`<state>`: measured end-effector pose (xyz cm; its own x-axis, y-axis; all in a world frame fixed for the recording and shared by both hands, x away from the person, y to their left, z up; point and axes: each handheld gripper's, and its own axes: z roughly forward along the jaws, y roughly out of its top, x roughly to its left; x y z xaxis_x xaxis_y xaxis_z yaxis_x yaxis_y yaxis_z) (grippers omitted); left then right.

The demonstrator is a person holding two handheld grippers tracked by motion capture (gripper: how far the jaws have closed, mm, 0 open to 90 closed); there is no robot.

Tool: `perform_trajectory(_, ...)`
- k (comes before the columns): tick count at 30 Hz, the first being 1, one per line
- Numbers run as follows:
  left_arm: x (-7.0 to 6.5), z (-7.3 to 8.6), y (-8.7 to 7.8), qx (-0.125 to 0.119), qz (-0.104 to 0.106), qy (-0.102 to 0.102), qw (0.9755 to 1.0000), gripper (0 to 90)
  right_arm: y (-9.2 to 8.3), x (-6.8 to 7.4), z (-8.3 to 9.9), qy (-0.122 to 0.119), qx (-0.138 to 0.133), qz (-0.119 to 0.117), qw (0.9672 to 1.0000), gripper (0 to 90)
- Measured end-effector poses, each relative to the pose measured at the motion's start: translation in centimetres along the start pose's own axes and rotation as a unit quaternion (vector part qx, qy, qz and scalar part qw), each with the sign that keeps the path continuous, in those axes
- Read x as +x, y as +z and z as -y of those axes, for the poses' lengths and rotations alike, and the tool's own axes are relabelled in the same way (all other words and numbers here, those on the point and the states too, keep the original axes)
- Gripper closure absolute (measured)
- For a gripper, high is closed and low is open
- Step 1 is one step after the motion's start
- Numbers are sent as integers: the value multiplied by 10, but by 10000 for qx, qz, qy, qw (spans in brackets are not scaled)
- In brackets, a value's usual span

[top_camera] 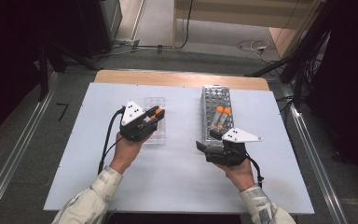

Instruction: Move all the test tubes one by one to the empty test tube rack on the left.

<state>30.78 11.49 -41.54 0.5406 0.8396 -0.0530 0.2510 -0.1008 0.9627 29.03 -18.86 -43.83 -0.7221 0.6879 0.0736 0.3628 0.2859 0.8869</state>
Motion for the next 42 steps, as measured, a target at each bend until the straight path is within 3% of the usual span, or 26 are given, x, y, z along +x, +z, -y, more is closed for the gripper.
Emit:
perform_trajectory(13, -1, 9, 5, 175, -49, 52, 9998, 695, 1, 0, 1, -6, 18, -2, 10000, 292)
perform_trajectory(24, -2, 9, 3, 163, 5, 19, 9999, 600, 1, 0, 1, -4, 11, 6, 10000, 292)
perform_trajectory(36, -6, 9, -6, 160, 41, -4, 9999, 387, -1, -4, 0, 32, -62, 89, 9999, 312)
perform_trajectory(42, -8, 8, -10, 172, 4, -24, 9998, 286, -2, -13, 0, 98, -104, 259, 9996, 313)
